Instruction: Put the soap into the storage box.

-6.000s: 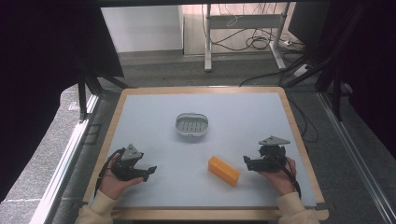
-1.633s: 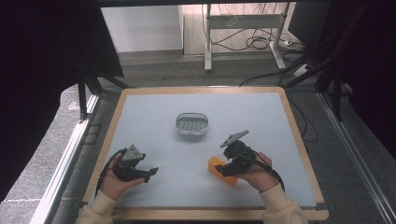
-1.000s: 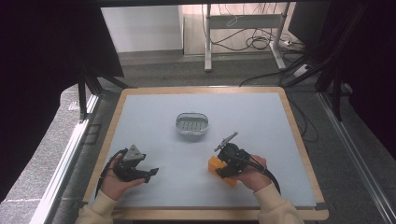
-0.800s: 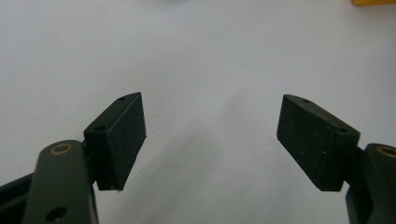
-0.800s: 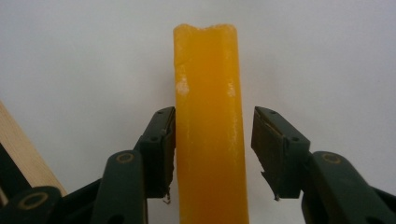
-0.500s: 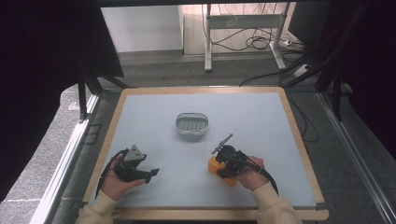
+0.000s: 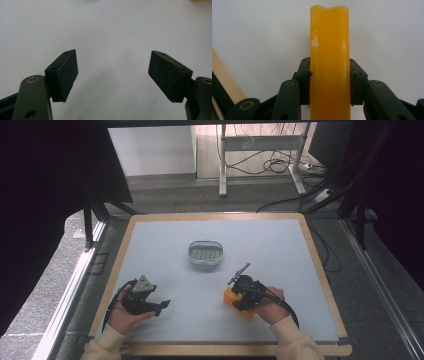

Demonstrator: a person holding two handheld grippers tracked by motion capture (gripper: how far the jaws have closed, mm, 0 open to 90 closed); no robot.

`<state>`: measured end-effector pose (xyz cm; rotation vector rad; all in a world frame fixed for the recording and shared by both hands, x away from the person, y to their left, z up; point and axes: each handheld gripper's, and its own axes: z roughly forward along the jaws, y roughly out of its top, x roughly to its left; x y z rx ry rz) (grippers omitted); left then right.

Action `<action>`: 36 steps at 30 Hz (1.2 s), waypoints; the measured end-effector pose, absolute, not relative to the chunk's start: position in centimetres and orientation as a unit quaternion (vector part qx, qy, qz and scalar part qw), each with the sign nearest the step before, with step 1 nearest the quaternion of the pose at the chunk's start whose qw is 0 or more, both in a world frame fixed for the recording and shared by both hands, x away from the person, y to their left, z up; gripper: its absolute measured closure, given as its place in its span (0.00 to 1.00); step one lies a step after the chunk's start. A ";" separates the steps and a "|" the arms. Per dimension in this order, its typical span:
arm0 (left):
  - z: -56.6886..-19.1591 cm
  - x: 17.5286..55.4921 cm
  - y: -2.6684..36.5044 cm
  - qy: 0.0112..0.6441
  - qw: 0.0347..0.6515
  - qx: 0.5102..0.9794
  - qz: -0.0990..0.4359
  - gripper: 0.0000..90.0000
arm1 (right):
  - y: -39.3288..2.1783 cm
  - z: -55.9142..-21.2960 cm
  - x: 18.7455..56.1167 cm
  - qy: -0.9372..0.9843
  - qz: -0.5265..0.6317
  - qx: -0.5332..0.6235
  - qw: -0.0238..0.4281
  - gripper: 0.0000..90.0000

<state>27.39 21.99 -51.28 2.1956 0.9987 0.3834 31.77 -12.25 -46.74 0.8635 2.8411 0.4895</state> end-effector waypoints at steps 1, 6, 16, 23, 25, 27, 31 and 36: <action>-51.3 27.4 22.0 0.384 0.343 0.845 0.148 0.26 | -12.3 -46.6 31.7 0.942 0.165 0.285 0.065 0.68; -51.3 27.4 22.0 0.384 0.343 0.844 0.148 0.26 | -12.4 -45.9 31.5 0.941 0.171 0.282 0.074 0.68; -51.3 27.4 21.9 0.384 0.342 0.845 0.147 0.26 | -12.6 -45.2 31.4 0.940 0.177 0.280 0.076 0.68; -51.3 27.4 21.9 0.384 0.342 0.845 0.146 0.26 | -12.8 -44.8 31.7 0.939 0.183 0.280 0.075 0.68; -51.3 27.4 21.9 0.386 0.342 0.844 0.146 0.26 | -12.9 -44.7 31.8 0.939 0.186 0.280 0.075 0.68; -51.3 27.4 22.0 0.386 0.343 0.844 0.146 0.26 | -13.0 -44.5 32.0 0.939 0.193 0.278 0.068 0.68; -51.4 27.4 22.0 0.385 0.342 0.845 0.146 0.26 | -13.0 -44.2 32.2 0.938 0.201 0.274 0.063 0.68; -51.3 27.5 22.0 0.384 0.343 0.845 0.146 0.26 | -13.1 -43.6 32.6 0.937 0.203 0.275 0.070 0.68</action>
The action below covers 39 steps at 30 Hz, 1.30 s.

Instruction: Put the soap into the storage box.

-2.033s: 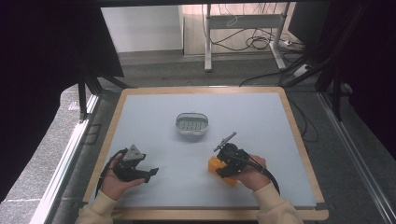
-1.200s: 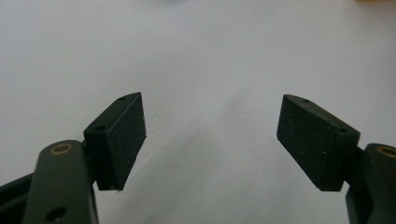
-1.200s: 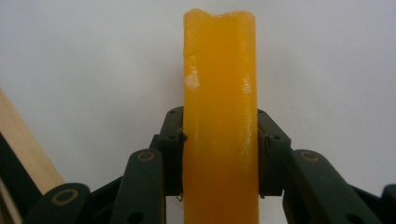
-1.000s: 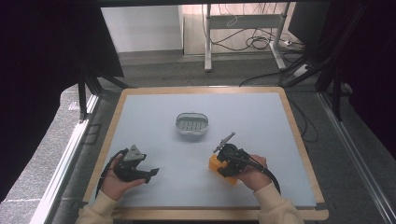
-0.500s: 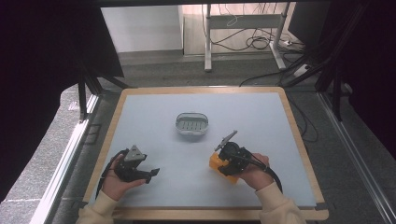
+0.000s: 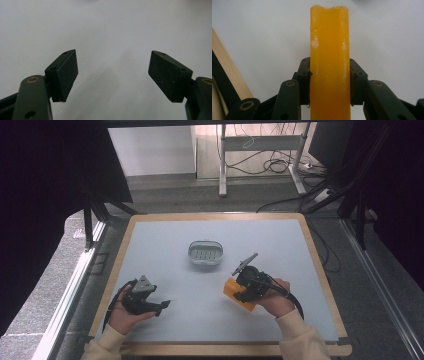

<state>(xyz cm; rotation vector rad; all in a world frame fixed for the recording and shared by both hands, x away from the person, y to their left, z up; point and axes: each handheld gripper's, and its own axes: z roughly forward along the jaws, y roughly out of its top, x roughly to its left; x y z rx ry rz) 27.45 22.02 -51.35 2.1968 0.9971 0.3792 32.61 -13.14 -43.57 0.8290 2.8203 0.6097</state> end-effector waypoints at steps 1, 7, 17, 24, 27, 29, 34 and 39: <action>-51.3 27.5 22.0 0.384 0.343 0.845 0.146 0.26 | -13.1 -43.6 32.6 0.937 0.203 0.275 0.070 0.68; -51.4 27.5 22.0 0.383 0.343 0.845 0.145 0.26 | -13.3 -43.1 33.0 0.937 0.212 0.271 0.066 0.68; -51.4 27.5 22.1 0.384 0.343 0.845 0.145 0.26 | -13.1 -42.3 33.6 0.937 0.211 0.266 0.075 0.68; -51.4 27.5 22.1 0.385 0.343 0.844 0.145 0.26 | -12.8 -41.9 34.4 0.939 0.214 0.260 0.076 0.68; -51.4 27.5 22.1 0.385 0.344 0.844 0.145 0.26 | -12.7 -41.8 34.6 0.939 0.214 0.259 0.077 0.68; -51.4 27.5 22.1 0.385 0.343 0.844 0.145 0.26 | -12.7 -41.7 34.7 0.939 0.214 0.258 0.077 0.68; -51.4 27.5 22.1 0.385 0.343 0.844 0.145 0.26 | -12.5 -41.5 35.3 0.940 0.216 0.255 0.075 0.68; -51.4 27.5 22.1 0.386 0.343 0.844 0.145 0.26 | -12.4 -41.3 35.7 0.941 0.214 0.253 0.074 0.68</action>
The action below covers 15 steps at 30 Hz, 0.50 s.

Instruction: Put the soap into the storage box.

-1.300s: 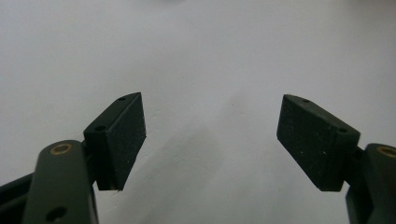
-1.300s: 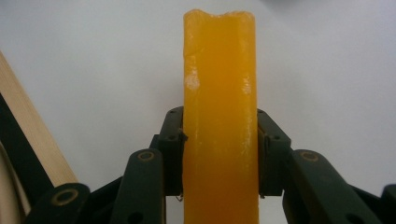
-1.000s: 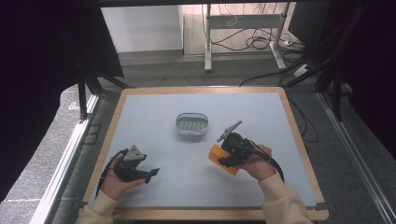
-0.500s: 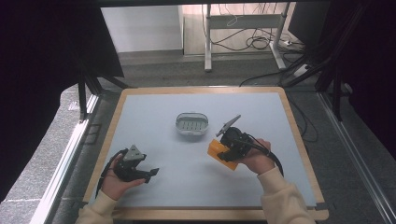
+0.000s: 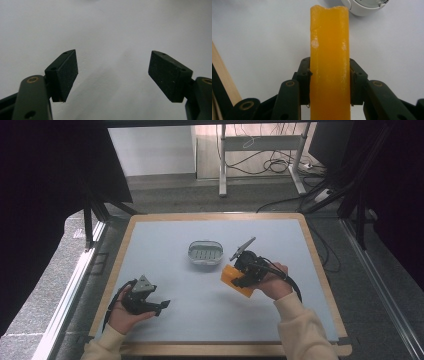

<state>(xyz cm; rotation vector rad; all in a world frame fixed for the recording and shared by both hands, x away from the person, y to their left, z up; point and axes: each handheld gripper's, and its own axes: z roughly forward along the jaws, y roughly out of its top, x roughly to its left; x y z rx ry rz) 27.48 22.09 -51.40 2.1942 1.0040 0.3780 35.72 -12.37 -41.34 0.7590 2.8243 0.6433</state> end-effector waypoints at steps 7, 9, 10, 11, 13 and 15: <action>-51.5 27.5 22.1 0.387 0.341 0.845 0.144 0.26 | -12.2 -41.2 36.5 0.941 0.215 0.251 0.075 0.68; -51.5 27.5 22.2 0.386 0.341 0.845 0.144 0.26 | -12.2 -41.3 36.8 0.941 0.214 0.250 0.077 0.68; -51.4 27.5 22.2 0.387 0.341 0.845 0.145 0.26 | -12.2 -41.3 36.9 0.941 0.214 0.251 0.076 0.68; -51.4 27.5 22.2 0.387 0.341 0.844 0.145 0.26 | -12.3 -41.3 37.0 0.941 0.215 0.252 0.076 0.68; -51.5 27.5 22.2 0.387 0.341 0.844 0.145 0.26 | -12.3 -41.2 37.2 0.941 0.215 0.251 0.076 0.68; -51.5 27.5 22.2 0.387 0.341 0.845 0.144 0.26 | -12.3 -41.2 37.4 0.941 0.215 0.250 0.077 0.68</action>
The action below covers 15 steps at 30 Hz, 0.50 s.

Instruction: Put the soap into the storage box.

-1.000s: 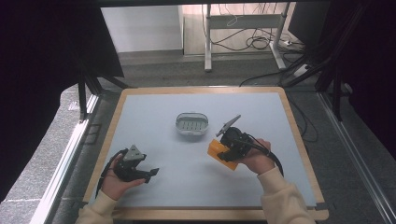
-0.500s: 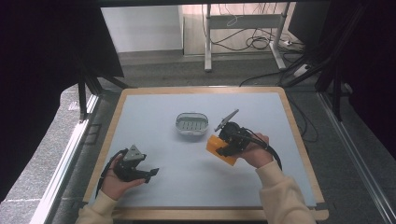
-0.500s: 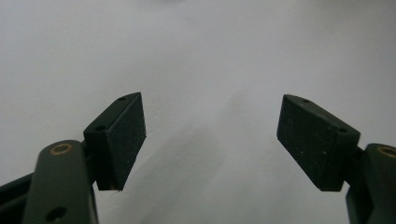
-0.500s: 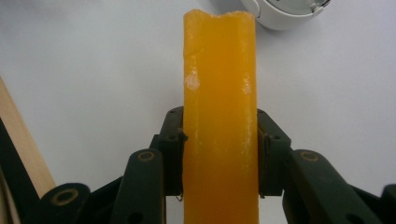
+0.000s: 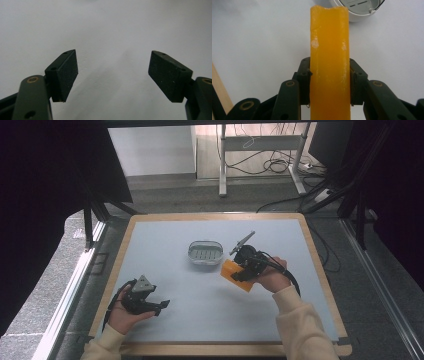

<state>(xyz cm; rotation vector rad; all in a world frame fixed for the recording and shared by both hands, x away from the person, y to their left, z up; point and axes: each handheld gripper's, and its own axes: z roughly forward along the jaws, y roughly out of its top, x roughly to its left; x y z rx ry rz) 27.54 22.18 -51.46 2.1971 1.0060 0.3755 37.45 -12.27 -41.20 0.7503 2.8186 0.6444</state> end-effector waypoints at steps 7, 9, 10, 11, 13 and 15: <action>-51.5 27.5 22.2 0.386 0.341 0.845 0.144 0.26 | -12.0 -40.9 37.9 0.942 0.217 0.245 0.078 0.68; -51.5 27.5 22.2 0.386 0.341 0.845 0.144 0.26 | -11.8 -40.9 38.1 0.944 0.216 0.237 0.081 0.68; -51.5 27.5 22.2 0.386 0.341 0.845 0.144 0.26 | -11.7 -40.8 38.1 0.944 0.216 0.235 0.082 0.68; -51.5 27.6 22.2 0.385 0.341 0.846 0.143 0.26 | -11.7 -40.8 38.2 0.944 0.216 0.234 0.081 0.68; -51.5 27.6 22.1 0.385 0.341 0.846 0.142 0.26 | -11.5 -40.8 38.4 0.945 0.215 0.231 0.082 0.68; -51.5 27.6 22.2 0.386 0.340 0.846 0.142 0.26 | -11.4 -40.8 38.6 0.945 0.216 0.230 0.083 0.68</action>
